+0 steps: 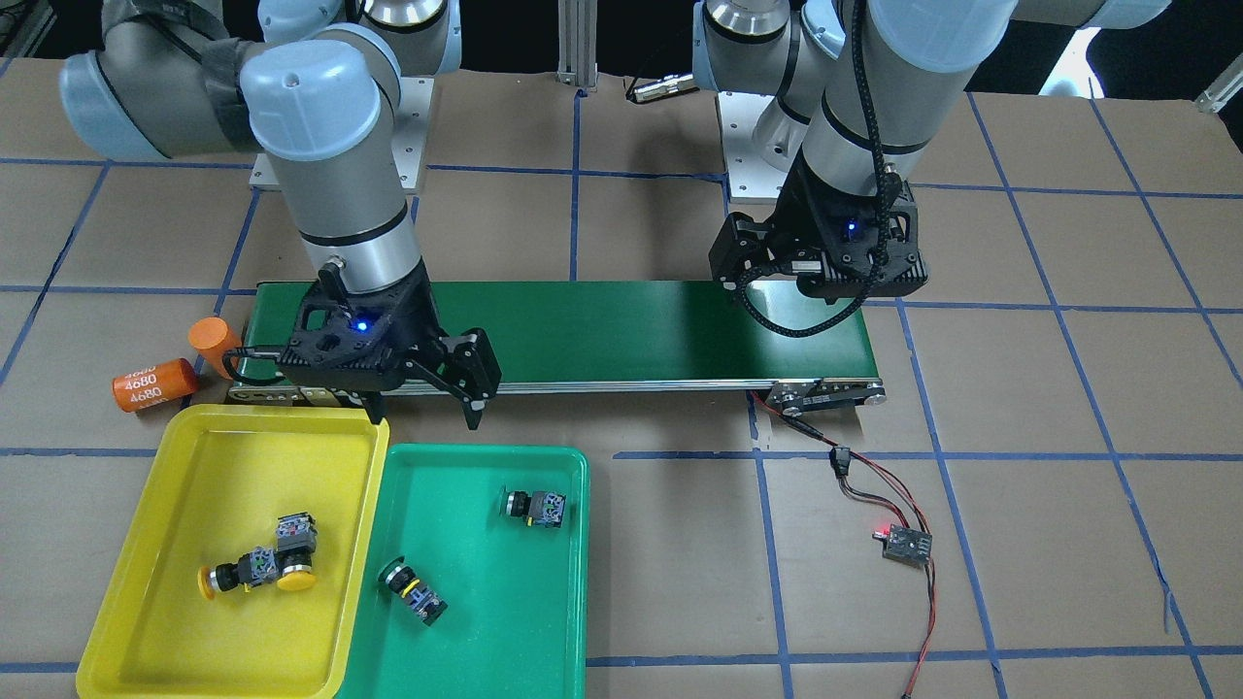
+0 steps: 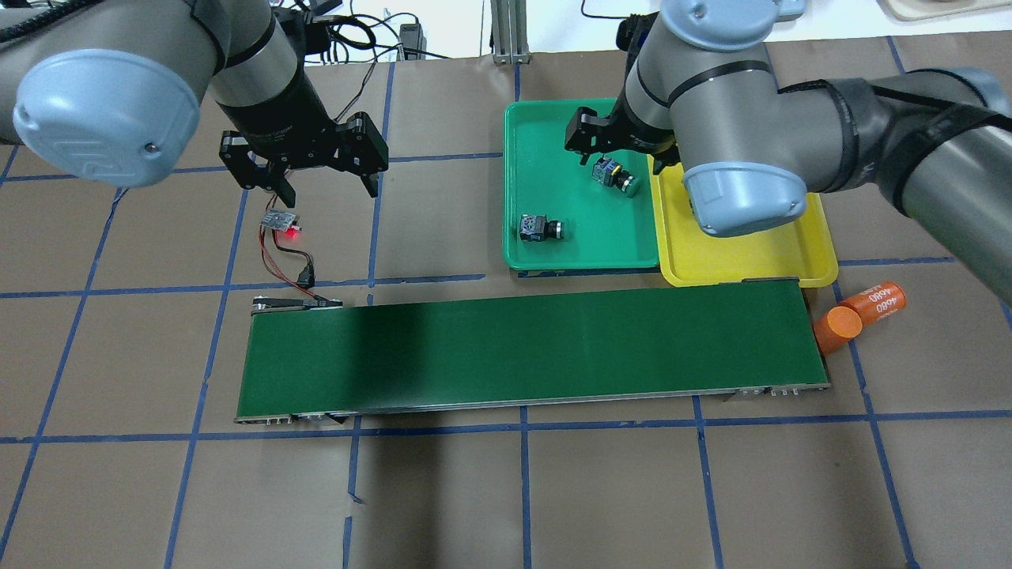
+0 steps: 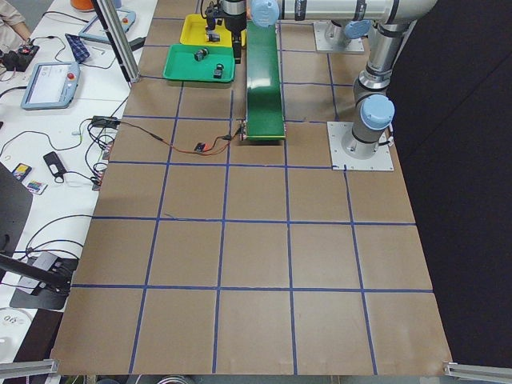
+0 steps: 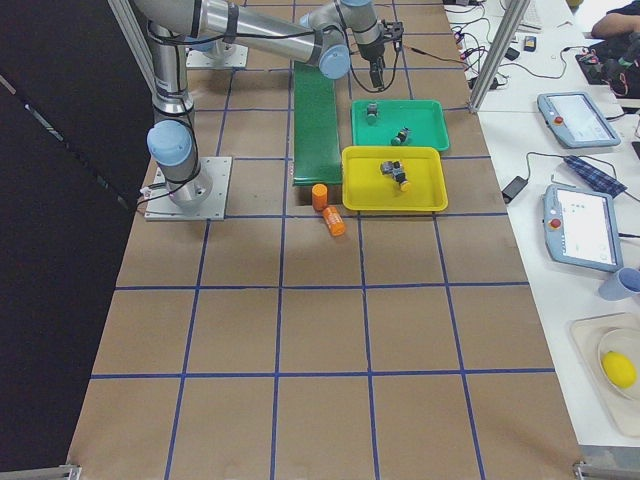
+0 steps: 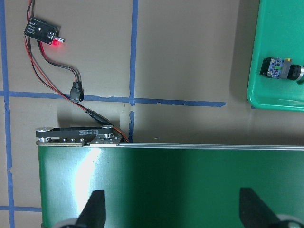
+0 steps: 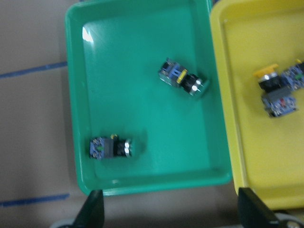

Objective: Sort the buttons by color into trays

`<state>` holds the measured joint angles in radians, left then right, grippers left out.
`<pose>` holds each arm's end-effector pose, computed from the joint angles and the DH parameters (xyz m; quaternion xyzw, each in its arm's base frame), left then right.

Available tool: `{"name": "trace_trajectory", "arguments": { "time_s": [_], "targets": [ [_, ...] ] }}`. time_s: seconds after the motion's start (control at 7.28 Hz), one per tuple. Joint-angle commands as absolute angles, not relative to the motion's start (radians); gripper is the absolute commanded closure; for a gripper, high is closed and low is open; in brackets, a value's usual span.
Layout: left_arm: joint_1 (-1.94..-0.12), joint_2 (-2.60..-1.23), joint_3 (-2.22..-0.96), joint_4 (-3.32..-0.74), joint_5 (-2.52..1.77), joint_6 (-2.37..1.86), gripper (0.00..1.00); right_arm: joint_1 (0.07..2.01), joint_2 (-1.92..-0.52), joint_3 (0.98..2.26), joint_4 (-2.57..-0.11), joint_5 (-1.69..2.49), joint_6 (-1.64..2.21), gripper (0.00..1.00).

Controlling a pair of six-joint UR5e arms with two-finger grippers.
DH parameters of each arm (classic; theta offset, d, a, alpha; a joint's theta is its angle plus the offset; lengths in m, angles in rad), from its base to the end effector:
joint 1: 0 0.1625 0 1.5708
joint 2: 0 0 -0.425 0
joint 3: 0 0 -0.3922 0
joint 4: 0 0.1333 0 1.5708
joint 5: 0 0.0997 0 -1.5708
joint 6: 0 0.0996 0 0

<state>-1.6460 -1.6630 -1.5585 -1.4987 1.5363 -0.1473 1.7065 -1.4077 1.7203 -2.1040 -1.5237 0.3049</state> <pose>-0.1761 -0.5172 0.4541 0.0361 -0.9992 -0.0058 0.0167 0.2127 -0.5374 0.3860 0.0814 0.9903 -0.1023 0.0469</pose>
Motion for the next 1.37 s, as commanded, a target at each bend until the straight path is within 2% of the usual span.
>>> {"name": "trace_trajectory", "arguments": {
  "time_s": [0.0,0.41,0.82,1.24],
  "targets": [
    [-1.646,-1.666,-1.559,-1.499,1.539,-0.149,0.0,1.64,-1.486,1.718,-1.762,-1.528,0.26,0.0],
    [-1.646,-1.663,-1.559,-1.499,1.537,-0.149,0.0,1.577,-1.609,1.717,-1.499,-1.603,0.16,0.0],
    [-1.646,-1.666,-1.559,-1.499,1.536,-0.149,0.0,1.51,-1.657,1.715,-1.503,-1.591,0.061,0.0],
    [-1.646,-1.669,-1.559,-1.499,1.539,-0.149,0.0,1.528,-1.678,1.713,-1.493,-1.589,0.067,0.0]
  ]
}}
